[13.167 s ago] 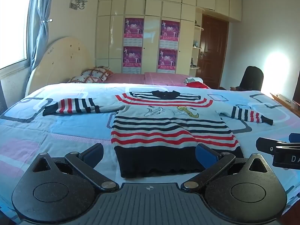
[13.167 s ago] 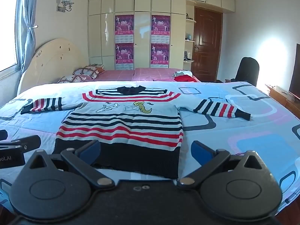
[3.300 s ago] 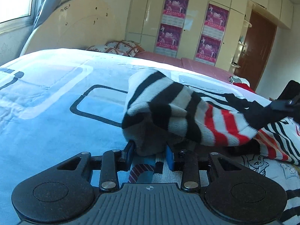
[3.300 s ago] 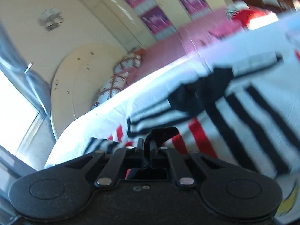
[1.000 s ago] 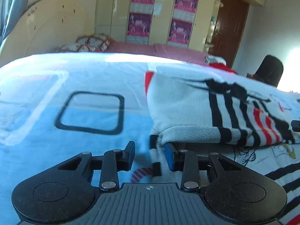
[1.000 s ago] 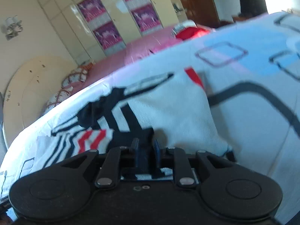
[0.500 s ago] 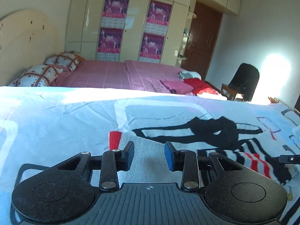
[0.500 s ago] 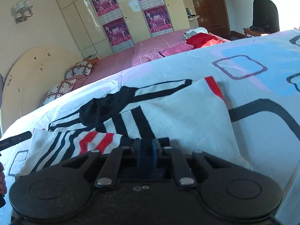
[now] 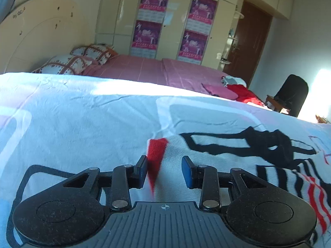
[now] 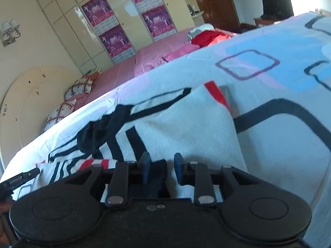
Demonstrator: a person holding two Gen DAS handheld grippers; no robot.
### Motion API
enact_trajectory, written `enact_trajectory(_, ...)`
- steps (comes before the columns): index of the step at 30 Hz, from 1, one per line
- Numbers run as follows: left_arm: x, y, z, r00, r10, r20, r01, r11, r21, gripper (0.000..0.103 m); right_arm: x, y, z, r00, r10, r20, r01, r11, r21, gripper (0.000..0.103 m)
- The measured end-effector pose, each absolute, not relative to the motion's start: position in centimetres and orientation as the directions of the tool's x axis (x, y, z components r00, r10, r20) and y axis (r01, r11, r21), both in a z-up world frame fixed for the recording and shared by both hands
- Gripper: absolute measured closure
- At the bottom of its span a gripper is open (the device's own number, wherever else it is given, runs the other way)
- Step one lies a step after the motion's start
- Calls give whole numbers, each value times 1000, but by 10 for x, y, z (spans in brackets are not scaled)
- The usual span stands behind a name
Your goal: Fold small clothes
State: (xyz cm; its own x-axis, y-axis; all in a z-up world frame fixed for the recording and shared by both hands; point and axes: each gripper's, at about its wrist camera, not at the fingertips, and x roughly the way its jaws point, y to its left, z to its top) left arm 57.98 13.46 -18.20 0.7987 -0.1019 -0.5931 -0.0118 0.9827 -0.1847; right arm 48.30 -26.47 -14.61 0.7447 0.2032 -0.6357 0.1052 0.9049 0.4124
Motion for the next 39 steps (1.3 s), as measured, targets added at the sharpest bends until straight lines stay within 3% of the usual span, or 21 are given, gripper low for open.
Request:
enact_trajectory(4,594,147,-190,786,-120,-607,-54,964,-260,68,486,-252,-157,719,210,-662,84,920,383,77)
enact_trajectory(6,603,151,-197,778,-152,-609,-50,952,-302,69,488,-245,-155,718,195,-668,63,937,342,92)
enact_trajectory(7,607,152,-197,774,-155,-613,-49,952,-302,70,488,-241,-154,721,190,-666,47,946,320,93)
enact_trajectory(8,609,151,-196,775,-143,-616,-52,957,-287,92,487,-238,-152,729,179,-661,36,954,299,94)
enact_trajectory(13,605,145,-195,796,-35,-604,-102,976,-191,94,476,-237,-141,778,113,-619,57,967,248,97)
enact_trajectory(15,606,145,-199,801,-33,-598,-103,976,-191,93,484,-242,-156,733,45,-678,121,973,196,102)
enact_trajectory(17,607,145,-198,799,-29,-601,-100,978,-181,93,481,-253,-160,741,76,-667,124,961,247,102)
enact_trajectory(19,607,145,-197,799,-21,-601,-95,982,-161,85,481,-253,-155,740,79,-668,123,960,250,102)
enact_trajectory(20,606,148,-194,799,-10,-601,-109,981,-160,73,479,-254,-152,748,80,-659,124,959,257,100)
enact_trajectory(25,581,146,-161,859,-13,-512,-87,982,-170,69,475,-238,-126,798,147,-585,31,959,283,91)
enact_trajectory(27,581,124,-158,857,-62,-511,-3,992,-125,50,488,-214,-124,784,220,-580,-54,955,291,86)
enact_trajectory(32,593,95,-183,783,-129,-608,90,991,-95,46,509,-151,-137,723,323,-611,-222,946,237,90)
enact_trajectory(34,593,103,-184,789,-152,-596,84,987,-141,45,517,-143,-154,697,268,-665,-211,963,167,92)
enact_trajectory(37,585,104,-171,792,-96,-602,58,995,-82,45,508,-159,-149,722,245,-647,-149,968,201,92)
enact_trajectory(39,568,103,-159,815,-119,-567,70,992,-109,45,496,-166,-140,750,188,-634,-108,981,162,85)
